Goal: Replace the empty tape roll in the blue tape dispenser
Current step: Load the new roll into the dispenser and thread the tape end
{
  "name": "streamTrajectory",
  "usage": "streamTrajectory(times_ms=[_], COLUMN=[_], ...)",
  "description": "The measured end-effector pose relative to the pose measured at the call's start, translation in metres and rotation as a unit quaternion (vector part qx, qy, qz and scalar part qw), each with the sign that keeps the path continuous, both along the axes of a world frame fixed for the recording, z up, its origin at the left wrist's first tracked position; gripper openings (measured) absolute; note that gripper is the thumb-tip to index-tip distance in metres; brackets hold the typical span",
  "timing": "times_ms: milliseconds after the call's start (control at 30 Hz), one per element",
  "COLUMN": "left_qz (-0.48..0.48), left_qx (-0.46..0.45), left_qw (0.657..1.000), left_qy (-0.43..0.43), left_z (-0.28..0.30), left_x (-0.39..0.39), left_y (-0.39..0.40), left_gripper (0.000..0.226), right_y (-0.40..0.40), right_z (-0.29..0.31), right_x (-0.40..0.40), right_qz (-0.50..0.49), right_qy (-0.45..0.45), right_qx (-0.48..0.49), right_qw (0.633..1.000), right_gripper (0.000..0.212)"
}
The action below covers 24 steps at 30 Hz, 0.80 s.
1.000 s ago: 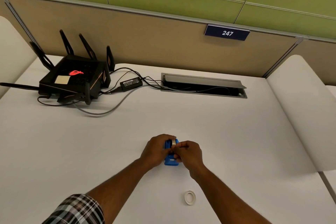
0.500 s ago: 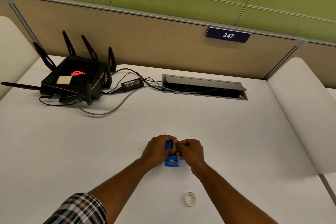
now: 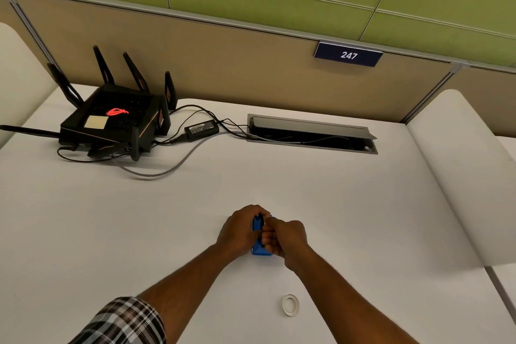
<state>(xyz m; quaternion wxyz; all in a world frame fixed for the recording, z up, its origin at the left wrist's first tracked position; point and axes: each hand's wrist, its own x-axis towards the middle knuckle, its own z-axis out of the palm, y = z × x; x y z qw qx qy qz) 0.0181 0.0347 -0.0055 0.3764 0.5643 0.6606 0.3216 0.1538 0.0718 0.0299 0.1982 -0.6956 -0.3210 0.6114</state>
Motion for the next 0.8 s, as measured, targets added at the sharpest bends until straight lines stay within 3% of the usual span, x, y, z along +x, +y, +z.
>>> streamTrajectory(times_ms=[467,667,800], left_qz=[-0.006,-0.001,0.006], left_qx=[0.008,-0.017,-0.024], left_qw=[1.0,1.0,0.999], left_qy=[-0.026,-0.016,-0.027], left_z=[-0.007,-0.019,-0.027], left_x=[-0.002,-0.006,-0.01], left_y=[0.002,0.003,0.003], left_gripper=[0.035,0.053,0.052], right_y=[-0.009,-0.011,-0.013], right_z=[-0.006,-0.007,-0.008], right_x=[-0.008,-0.012,-0.011], right_qz=[-0.056,-0.07,-0.075], right_qy=[0.0,-0.009,-0.009], right_qx=[0.007,0.013,0.011], right_qw=[0.998,0.997,0.997], right_gripper=[0.025,0.031,0.029])
